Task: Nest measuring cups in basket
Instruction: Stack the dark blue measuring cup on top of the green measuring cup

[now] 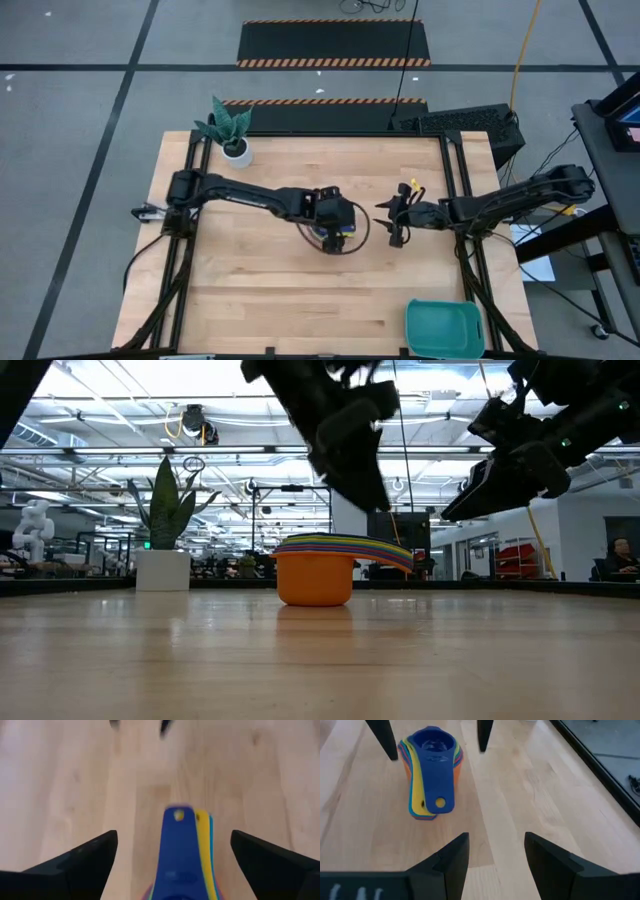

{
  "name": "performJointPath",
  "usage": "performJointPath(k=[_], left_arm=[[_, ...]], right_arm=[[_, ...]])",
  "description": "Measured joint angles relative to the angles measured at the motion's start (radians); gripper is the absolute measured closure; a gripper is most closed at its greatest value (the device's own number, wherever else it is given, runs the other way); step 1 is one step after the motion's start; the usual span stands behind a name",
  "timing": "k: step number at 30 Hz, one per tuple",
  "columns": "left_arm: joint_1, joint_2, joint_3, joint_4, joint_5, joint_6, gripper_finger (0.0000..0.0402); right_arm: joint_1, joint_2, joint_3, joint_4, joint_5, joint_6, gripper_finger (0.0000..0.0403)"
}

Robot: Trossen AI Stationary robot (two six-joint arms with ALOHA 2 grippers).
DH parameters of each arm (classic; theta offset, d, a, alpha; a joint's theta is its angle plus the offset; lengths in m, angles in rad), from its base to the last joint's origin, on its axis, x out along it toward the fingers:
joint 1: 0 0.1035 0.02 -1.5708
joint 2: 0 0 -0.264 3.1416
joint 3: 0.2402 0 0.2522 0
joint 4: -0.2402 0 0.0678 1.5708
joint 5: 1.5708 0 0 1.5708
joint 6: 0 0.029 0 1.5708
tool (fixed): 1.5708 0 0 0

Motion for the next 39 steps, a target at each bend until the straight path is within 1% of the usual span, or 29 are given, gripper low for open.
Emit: performJointPath(k=[4,7,10,14,17,23,26,29,39], left_arm=[[0.013,0.066,0.057,-0.067,0.053,0.006,0.0005],[0.017,0.099,0.081,-0.104,0.054,0.023,0.0005],[0.025,0.103,0.081,-0.116,0.064,0.031,0.0005],[0.035,0.101,0.081,-0.107,0.145,0.009,0.0005],[0.032,0.102,0.081,-0.11,0.166,-0.003,0.0005],[0.014,0.102,0.067,-0.096,0.151,-0.027,0.0005],[0.0,0.101,0.067,-0.075,0.113,-0.031,0.0005],[-0.012,0.101,0.067,-0.05,0.073,-0.004,0.0005],[-0.008,0.114,0.066,-0.052,0.078,-0.027,0.0005]], right_arm=[[0.0,-0.043,0.003,-0.08,0.0,0.009,0.0218],[0.0,-0.078,0.003,-0.133,0.0,0.01,0.0218],[0.0,-0.105,0.003,-0.152,0.0,0.031,0.0218],[0.004,-0.122,0.003,-0.165,-0.001,0.06,0.0218],[0.016,-0.122,0.003,-0.164,-0.001,0.068,0.0218],[0.039,-0.122,0.003,-0.165,-0.002,0.066,0.0218],[0.044,-0.122,0.003,-0.163,-0.001,0.064,0.0218],[0.044,-0.122,0.003,-0.162,-0.001,0.064,0.0218],[0.066,-0.121,0.003,-0.147,-0.002,0.071,0.0218]])
